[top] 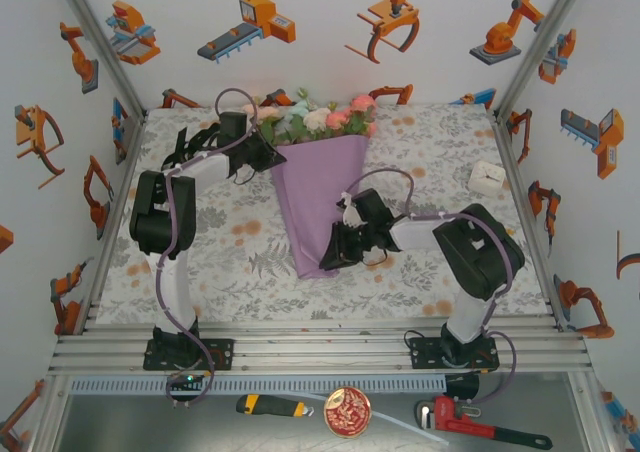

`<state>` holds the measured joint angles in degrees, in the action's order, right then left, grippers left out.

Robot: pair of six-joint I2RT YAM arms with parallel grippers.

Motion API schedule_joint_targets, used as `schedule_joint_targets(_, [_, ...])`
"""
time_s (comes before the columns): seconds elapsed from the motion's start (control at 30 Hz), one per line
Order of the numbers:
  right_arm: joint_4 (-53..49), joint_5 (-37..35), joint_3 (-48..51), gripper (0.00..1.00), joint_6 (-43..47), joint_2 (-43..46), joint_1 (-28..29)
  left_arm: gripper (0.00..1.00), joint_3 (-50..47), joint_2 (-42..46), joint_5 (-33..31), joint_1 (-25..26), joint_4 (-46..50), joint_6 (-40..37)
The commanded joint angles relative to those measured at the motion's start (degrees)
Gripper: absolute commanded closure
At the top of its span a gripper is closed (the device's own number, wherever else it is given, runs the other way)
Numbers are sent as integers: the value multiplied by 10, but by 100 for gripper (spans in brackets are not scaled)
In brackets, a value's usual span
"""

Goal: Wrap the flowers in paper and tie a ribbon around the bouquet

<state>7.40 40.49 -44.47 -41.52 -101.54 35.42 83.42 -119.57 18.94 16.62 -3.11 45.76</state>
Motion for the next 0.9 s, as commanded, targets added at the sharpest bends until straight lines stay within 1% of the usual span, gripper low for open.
schedule_joint_targets(0.0, [-19, 7, 34, 74, 16, 7, 6, 100, -3, -3, -3, -2, -7, -1])
schedule_joint_targets(0.17, [-7, 6, 44, 73, 9, 9, 6, 100, -3, -2, -3, -2, 2, -9])
schedule_joint_targets(0.2, [-8, 5, 42, 73, 9, 15, 6, 96, -3, 3, -4, -2, 5, -13])
schedule_joint_targets(0.27, [-15, 2, 37, 73, 11, 29, 6, 79, -4, 23, -7, -3, 17, -27])
schedule_joint_targets(0.3, [-20, 0, 35, 73, 12, 34, 6, 73, -7, 36, -10, -2, 23, -35])
schedule_joint_targets(0.37, [-28, -2, 32, 73, 14, 46, 6, 66, -26, 79, -18, -1, 32, -47])
schedule_joint_targets(0.43, [-36, -6, 28, 73, 18, 52, 6, 63, -64, 130, -35, 5, 33, -51])
schedule_joint_targets(0.53, [-41, -8, 24, 73, 22, 55, 5, 62, -112, 206, -83, 31, 62, -53])
schedule_joint_targets(0.63, [-43, -5, 20, 73, 22, 54, 5, 62, -147, 246, -119, 91, 69, -53])
schedule_joint_targets(0.73, [-44, 2, 15, 72, 18, 63, 4, 64, -166, 228, -119, 153, 64, -27])
schedule_joint_targets(0.8, [-37, 8, 14, 72, 7, 82, 2, 65, -179, 204, -111, 185, 50, -11])
schedule_joint_targets(0.87, [-24, 16, 17, 70, -9, 105, -7, 68, -198, 187, -118, 211, 31, -4])
